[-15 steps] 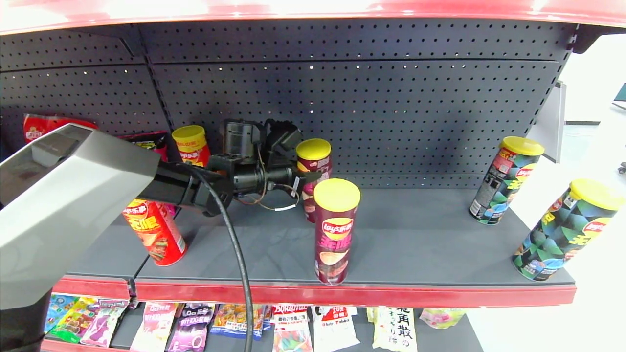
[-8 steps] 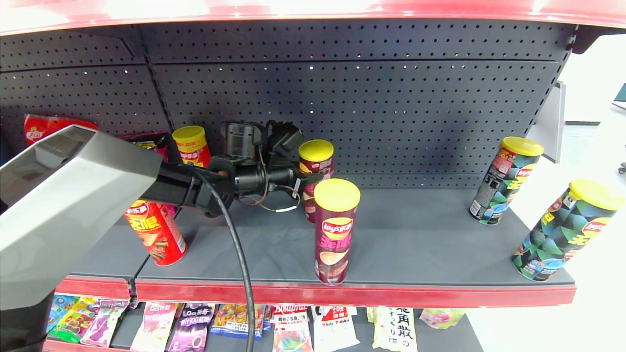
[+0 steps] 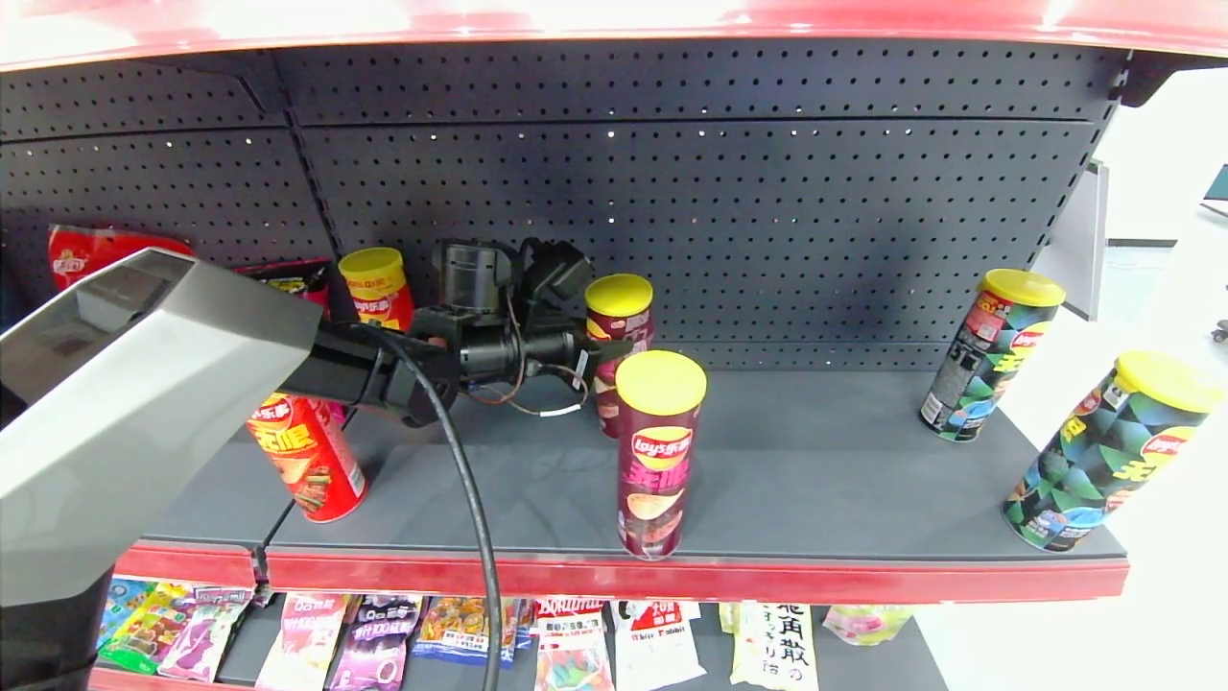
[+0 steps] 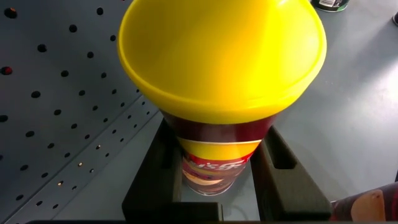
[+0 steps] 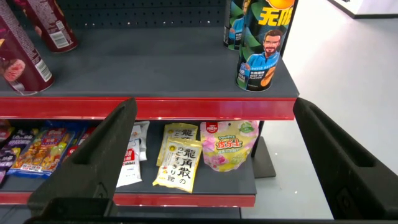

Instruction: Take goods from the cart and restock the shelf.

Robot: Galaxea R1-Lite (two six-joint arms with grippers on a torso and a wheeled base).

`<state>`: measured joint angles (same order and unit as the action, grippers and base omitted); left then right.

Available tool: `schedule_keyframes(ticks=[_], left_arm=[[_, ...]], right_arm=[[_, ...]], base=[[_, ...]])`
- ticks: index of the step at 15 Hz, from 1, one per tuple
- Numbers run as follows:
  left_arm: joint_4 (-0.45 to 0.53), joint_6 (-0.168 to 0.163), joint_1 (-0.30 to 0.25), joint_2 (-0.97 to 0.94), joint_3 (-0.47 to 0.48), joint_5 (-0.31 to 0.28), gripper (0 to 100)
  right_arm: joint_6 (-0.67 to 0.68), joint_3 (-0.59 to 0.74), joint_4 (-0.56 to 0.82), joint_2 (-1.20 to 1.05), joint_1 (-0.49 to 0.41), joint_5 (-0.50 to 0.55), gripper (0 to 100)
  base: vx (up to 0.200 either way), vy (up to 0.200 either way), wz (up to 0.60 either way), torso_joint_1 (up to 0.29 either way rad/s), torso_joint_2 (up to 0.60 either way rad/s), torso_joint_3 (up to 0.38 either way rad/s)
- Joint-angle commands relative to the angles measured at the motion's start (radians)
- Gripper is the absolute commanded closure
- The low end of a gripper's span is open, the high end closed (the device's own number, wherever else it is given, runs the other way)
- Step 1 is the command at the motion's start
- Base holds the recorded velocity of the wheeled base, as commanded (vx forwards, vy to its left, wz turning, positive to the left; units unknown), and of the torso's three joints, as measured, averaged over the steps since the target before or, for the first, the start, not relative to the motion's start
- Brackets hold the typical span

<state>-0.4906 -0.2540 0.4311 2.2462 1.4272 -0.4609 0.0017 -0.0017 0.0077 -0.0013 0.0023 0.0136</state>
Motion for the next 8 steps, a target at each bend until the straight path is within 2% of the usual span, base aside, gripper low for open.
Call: schedule_keyframes(ticks=[1, 8], left_arm=[[0.003, 0.001, -0.002, 0.012, -0.001, 0.001, 100], [0.004, 0.002, -0.002, 0.009, -0.001, -0.001, 100]], right_arm=[[0.000, 0.000, 0.000, 0.001, 0.001, 0.000, 0], [0.000, 0.000, 0.000, 0.001, 0.001, 0.000, 0]], base=[[0.000, 0.000, 0.00, 0.000, 0.00, 0.000], [0.000, 0.000, 0.00, 0.000, 0.00, 0.000]])
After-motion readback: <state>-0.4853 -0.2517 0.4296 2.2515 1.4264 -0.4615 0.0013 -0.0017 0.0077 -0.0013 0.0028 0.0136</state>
